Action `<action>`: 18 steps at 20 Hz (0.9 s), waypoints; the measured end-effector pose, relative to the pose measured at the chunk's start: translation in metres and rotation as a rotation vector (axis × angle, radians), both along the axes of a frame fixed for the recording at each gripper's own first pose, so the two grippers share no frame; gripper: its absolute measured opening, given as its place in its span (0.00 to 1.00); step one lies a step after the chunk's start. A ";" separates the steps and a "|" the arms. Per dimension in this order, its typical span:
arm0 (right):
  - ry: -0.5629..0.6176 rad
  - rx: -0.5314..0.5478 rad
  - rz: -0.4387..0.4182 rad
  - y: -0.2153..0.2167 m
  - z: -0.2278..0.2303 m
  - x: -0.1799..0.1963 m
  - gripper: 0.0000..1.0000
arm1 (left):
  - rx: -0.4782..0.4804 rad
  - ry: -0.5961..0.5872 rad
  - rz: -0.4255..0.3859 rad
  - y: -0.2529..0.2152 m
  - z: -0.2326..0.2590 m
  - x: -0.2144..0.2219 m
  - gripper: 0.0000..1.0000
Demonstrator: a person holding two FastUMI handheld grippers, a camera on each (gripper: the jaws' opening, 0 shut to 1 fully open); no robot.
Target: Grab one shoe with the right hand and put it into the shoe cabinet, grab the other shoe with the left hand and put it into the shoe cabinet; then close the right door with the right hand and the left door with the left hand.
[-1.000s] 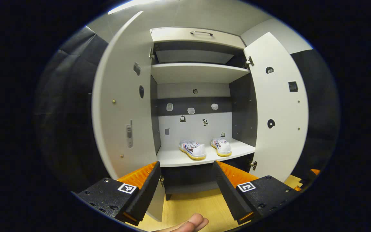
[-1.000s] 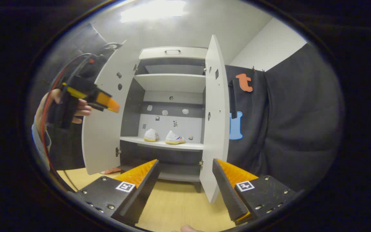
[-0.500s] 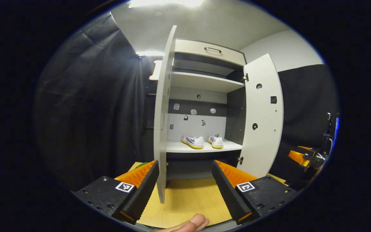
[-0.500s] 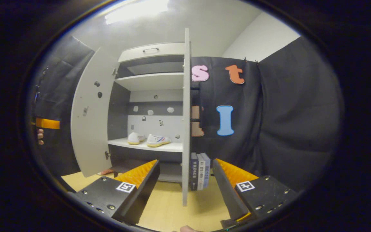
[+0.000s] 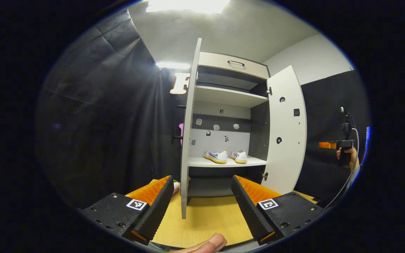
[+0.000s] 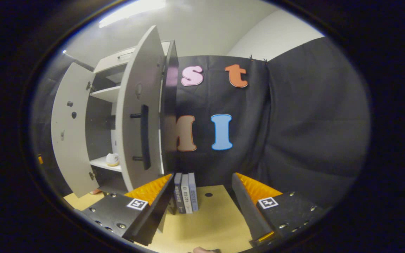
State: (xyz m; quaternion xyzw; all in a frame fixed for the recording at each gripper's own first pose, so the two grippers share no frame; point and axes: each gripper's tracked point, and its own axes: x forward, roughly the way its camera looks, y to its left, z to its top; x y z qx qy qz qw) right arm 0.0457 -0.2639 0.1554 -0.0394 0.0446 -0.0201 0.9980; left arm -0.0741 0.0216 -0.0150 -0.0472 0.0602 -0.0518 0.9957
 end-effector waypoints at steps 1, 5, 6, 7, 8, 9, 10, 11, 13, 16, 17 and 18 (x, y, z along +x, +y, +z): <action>0.000 0.012 0.003 -0.003 0.007 0.010 0.98 | 0.004 -0.003 -0.021 -0.003 0.000 -0.001 0.99; 0.012 0.064 0.023 0.004 0.020 0.048 0.98 | 0.015 -0.015 -0.005 0.010 0.000 0.000 0.99; 0.023 0.063 0.034 0.008 0.018 0.052 0.98 | 0.017 -0.017 0.003 0.014 0.000 0.000 0.99; 0.031 0.069 0.042 0.011 0.016 0.055 0.98 | 0.019 -0.014 0.006 0.017 -0.002 -0.001 0.99; 0.039 0.083 0.054 0.016 0.016 0.058 0.98 | 0.022 -0.011 0.006 0.018 -0.003 -0.003 0.99; 0.050 0.094 0.064 0.022 0.013 0.059 0.98 | 0.028 -0.013 0.003 0.019 -0.003 -0.005 0.99; 0.058 0.094 0.070 0.026 0.011 0.061 0.98 | 0.034 -0.014 0.005 0.021 -0.003 -0.005 0.99; 0.058 0.089 0.088 0.032 0.010 0.061 0.98 | 0.039 -0.016 0.013 0.025 -0.004 -0.006 0.99; 0.063 0.086 0.159 0.057 0.009 0.063 1.00 | 0.035 -0.022 0.023 0.028 -0.001 -0.008 0.99; 0.086 0.046 0.203 0.082 0.003 0.061 1.00 | 0.035 -0.021 0.026 0.031 -0.004 -0.010 0.99; 0.077 0.020 0.188 0.082 0.003 0.057 1.00 | 0.034 -0.019 0.022 0.030 -0.005 -0.011 0.99; 0.065 -0.001 0.191 0.090 0.005 0.059 0.94 | 0.033 -0.021 0.019 0.029 -0.005 -0.012 0.99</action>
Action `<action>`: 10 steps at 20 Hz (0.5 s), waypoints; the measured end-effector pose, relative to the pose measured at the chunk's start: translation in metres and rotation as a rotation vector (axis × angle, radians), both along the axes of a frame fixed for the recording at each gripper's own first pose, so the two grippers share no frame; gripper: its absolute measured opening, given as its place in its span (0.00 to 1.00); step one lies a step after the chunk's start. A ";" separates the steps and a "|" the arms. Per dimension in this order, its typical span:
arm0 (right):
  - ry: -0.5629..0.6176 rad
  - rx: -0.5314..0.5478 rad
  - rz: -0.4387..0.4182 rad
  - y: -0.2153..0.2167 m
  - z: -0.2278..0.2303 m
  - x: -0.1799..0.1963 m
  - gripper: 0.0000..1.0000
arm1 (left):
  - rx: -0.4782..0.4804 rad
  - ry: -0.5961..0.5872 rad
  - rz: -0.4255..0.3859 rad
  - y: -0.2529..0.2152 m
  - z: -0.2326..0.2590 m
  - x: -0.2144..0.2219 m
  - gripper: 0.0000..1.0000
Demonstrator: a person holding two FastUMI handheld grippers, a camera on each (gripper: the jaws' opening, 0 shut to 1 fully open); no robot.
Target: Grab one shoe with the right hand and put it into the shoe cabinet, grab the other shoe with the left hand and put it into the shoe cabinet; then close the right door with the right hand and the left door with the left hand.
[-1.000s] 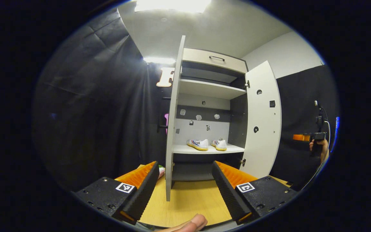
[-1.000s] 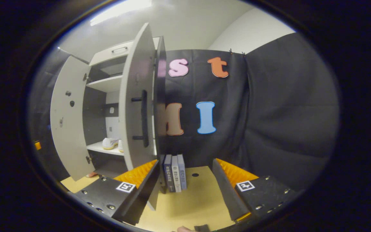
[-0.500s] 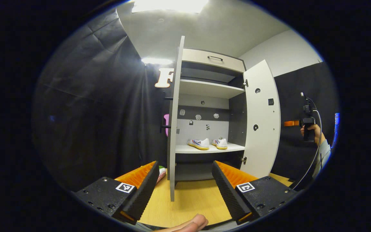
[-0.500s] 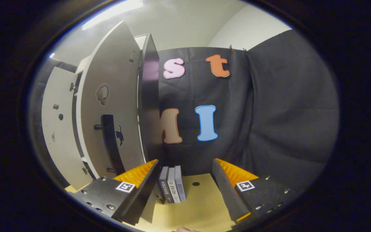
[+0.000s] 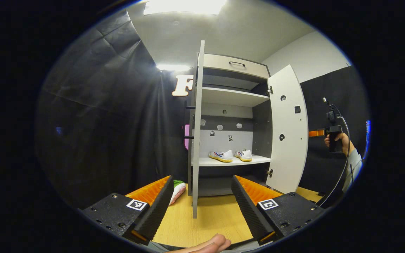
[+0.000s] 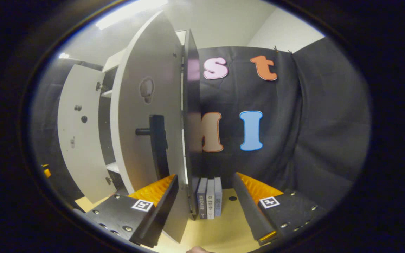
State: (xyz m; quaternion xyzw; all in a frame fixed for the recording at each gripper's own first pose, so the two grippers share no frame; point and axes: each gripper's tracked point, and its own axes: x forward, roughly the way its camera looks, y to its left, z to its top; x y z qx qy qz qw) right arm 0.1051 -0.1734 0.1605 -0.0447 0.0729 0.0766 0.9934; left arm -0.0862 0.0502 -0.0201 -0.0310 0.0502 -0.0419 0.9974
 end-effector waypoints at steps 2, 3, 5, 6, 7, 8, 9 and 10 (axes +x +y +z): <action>-0.002 -0.002 0.006 0.010 -0.001 -0.002 0.87 | -0.010 -0.006 -0.005 -0.003 0.000 -0.003 0.99; 0.013 0.015 0.012 0.014 -0.005 -0.003 0.86 | -0.015 -0.004 -0.009 -0.004 -0.001 -0.005 0.99; 0.018 0.024 0.030 0.023 -0.005 -0.005 0.86 | -0.019 0.002 -0.014 -0.007 -0.004 -0.008 0.99; 0.010 0.021 0.035 0.027 -0.005 -0.005 0.87 | -0.021 0.005 -0.014 -0.008 -0.005 -0.009 0.99; 0.006 0.011 0.042 0.031 -0.005 -0.005 0.82 | -0.024 0.007 -0.013 -0.008 -0.006 -0.008 0.99; 0.005 0.010 0.046 0.036 -0.006 -0.005 0.87 | -0.031 0.006 -0.011 -0.008 -0.006 -0.006 0.99; 0.011 0.006 0.047 0.041 -0.006 -0.006 0.87 | -0.046 0.001 -0.011 -0.009 -0.004 -0.001 0.99; 0.006 -0.006 0.051 0.046 -0.007 -0.008 0.86 | -0.055 0.001 -0.018 -0.012 -0.004 0.002 0.99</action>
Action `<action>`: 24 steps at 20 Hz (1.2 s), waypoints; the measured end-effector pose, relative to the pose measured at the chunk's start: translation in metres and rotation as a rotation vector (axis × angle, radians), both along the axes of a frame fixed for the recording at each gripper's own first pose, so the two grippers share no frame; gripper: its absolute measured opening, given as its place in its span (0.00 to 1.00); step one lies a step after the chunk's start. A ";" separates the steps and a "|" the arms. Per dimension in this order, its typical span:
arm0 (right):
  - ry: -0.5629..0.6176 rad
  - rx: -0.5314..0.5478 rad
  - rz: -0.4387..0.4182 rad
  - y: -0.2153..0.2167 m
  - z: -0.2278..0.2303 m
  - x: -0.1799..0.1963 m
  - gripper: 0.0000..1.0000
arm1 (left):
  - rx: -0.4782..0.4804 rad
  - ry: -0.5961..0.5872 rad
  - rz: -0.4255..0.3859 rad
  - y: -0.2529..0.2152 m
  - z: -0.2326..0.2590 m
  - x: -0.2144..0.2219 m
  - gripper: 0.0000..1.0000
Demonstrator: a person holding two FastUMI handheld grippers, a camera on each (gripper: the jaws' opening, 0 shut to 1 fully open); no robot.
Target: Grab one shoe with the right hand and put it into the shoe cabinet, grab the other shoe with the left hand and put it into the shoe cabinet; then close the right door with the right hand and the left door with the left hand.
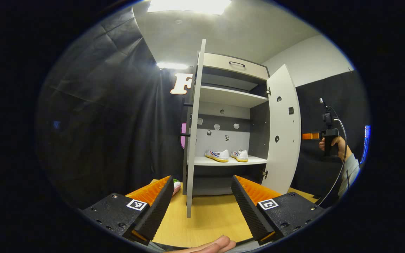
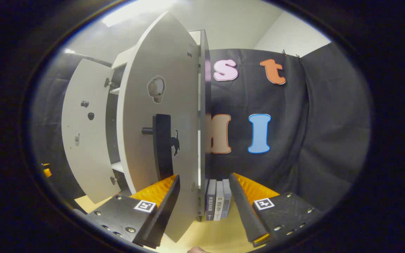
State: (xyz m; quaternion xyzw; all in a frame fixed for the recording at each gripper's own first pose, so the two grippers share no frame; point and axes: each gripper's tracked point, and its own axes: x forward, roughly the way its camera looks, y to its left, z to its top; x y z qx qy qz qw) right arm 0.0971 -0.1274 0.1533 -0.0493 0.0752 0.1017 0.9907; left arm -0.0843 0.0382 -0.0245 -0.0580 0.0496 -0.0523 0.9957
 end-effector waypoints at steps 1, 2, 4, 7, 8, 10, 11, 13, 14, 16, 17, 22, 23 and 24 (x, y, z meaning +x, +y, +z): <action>-0.004 -0.010 0.002 0.006 0.001 0.000 0.82 | -0.001 0.004 -0.007 -0.003 -0.002 0.001 0.99; -0.007 -0.016 0.005 0.014 0.000 0.000 0.82 | -0.007 0.003 -0.010 -0.003 -0.004 0.002 0.99; -0.019 -0.018 0.000 0.027 -0.001 0.000 0.87 | -0.015 0.008 -0.027 -0.006 -0.007 0.002 0.99; -0.049 -0.063 -0.014 0.047 0.001 0.002 0.82 | -0.039 0.039 -0.064 -0.010 -0.018 0.002 0.99; -0.058 -0.083 -0.015 0.051 -0.001 0.004 0.86 | -0.044 0.048 -0.060 -0.007 -0.021 0.003 0.99; -0.058 -0.079 -0.012 0.069 -0.003 0.008 0.86 | -0.041 0.064 -0.055 -0.003 -0.025 0.007 0.99; -0.048 -0.054 -0.010 0.081 -0.006 0.008 0.82 | -0.044 0.065 -0.052 0.000 -0.026 0.009 0.99; -0.024 0.026 0.017 0.107 -0.013 0.012 0.83 | -0.055 0.043 -0.069 0.000 -0.023 0.012 0.99; -0.008 0.072 0.031 0.118 -0.016 0.014 0.87 | -0.066 0.026 -0.085 -0.002 -0.020 0.014 0.99; 0.003 0.127 0.024 0.127 -0.020 0.020 0.89 | -0.068 -0.002 -0.087 0.003 -0.017 0.010 0.99; -0.003 0.136 0.014 0.126 -0.020 0.023 0.94 | -0.061 -0.007 -0.077 0.009 -0.019 0.012 0.99; -0.055 0.119 -0.020 0.115 -0.021 0.017 0.96 | -0.021 -0.024 0.008 0.048 -0.020 0.021 0.99; -0.056 0.130 -0.022 0.113 -0.022 0.013 0.96 | -0.016 -0.020 0.018 0.052 -0.021 0.022 0.99; -0.054 0.142 -0.015 0.113 -0.024 0.009 0.96 | -0.007 -0.016 0.028 0.056 -0.022 0.023 0.99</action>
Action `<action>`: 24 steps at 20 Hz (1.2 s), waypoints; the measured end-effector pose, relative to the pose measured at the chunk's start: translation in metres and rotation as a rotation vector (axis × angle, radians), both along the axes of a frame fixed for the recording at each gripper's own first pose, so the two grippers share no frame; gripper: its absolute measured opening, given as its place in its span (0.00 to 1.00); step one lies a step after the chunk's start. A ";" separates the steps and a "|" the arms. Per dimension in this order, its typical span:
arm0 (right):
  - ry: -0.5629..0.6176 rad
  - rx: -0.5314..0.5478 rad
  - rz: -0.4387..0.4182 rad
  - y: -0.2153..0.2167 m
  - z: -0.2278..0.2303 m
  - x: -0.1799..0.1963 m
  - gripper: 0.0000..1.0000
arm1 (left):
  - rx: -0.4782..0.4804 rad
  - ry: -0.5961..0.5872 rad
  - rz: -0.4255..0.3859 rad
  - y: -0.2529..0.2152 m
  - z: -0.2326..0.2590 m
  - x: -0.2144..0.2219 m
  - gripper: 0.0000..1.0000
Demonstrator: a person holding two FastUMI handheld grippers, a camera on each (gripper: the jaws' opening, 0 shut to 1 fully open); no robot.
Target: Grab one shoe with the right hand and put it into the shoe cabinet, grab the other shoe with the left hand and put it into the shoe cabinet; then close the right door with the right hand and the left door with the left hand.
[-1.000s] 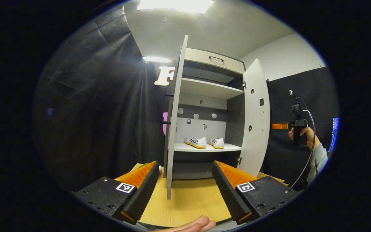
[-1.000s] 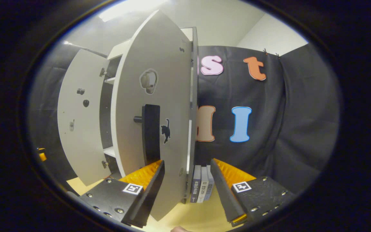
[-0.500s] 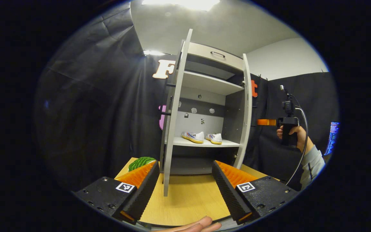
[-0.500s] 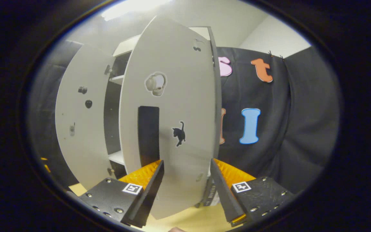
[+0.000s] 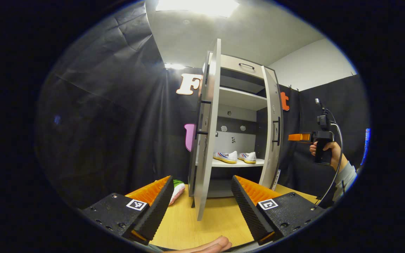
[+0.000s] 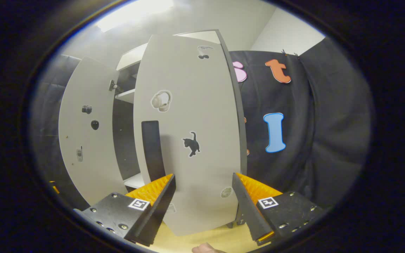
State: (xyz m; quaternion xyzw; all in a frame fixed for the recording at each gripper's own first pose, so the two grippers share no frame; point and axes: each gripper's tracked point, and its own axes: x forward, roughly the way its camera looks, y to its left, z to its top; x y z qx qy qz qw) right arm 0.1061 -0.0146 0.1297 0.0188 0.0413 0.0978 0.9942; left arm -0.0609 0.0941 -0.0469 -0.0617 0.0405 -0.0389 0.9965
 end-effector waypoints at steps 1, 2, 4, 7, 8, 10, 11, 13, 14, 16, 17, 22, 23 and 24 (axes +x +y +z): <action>-0.001 0.007 0.008 0.000 -0.001 -0.003 0.96 | 0.012 0.007 0.015 0.006 -0.003 0.001 0.99; -0.004 0.008 0.011 -0.001 -0.001 -0.006 0.96 | 0.024 0.014 0.033 0.014 -0.004 0.002 0.99; 0.001 0.013 0.022 -0.003 -0.007 -0.012 0.96 | 0.034 0.014 0.067 0.029 0.000 0.009 0.99; 0.014 0.024 0.048 -0.004 -0.015 -0.020 0.94 | 0.032 0.010 0.092 0.051 0.008 0.029 0.99; 0.015 0.024 0.057 -0.004 -0.016 -0.024 0.94 | 0.041 0.004 0.103 0.059 0.012 0.036 0.99; 0.017 0.027 0.062 -0.006 -0.020 -0.033 0.96 | 0.061 -0.002 0.117 0.072 0.019 0.054 0.99; 0.015 0.035 0.070 -0.005 -0.022 -0.039 0.94 | 0.062 0.005 0.103 0.074 0.020 0.063 0.99; 0.011 0.045 0.083 -0.004 -0.024 -0.050 0.94 | 0.057 0.023 0.104 0.086 0.024 0.078 0.99; 0.003 0.041 0.085 -0.006 -0.024 -0.056 0.94 | 0.064 0.037 0.116 0.096 0.025 0.086 0.99; -0.027 0.038 0.084 -0.008 -0.016 -0.067 0.94 | 0.061 0.047 0.143 0.117 0.029 0.104 0.99; -0.037 0.032 0.082 -0.009 -0.013 -0.073 0.94 | 0.060 0.049 0.151 0.124 0.031 0.112 0.99; -0.068 -0.007 0.053 -0.014 -0.003 -0.100 0.94 | 0.089 0.022 0.174 0.159 0.049 0.152 0.99; -0.074 -0.011 0.049 -0.013 -0.002 -0.103 0.94 | 0.061 0.030 0.176 0.164 0.049 0.157 0.98; -0.079 -0.017 0.055 -0.010 -0.001 -0.108 0.94 | 0.021 0.039 0.159 0.162 0.050 0.162 0.99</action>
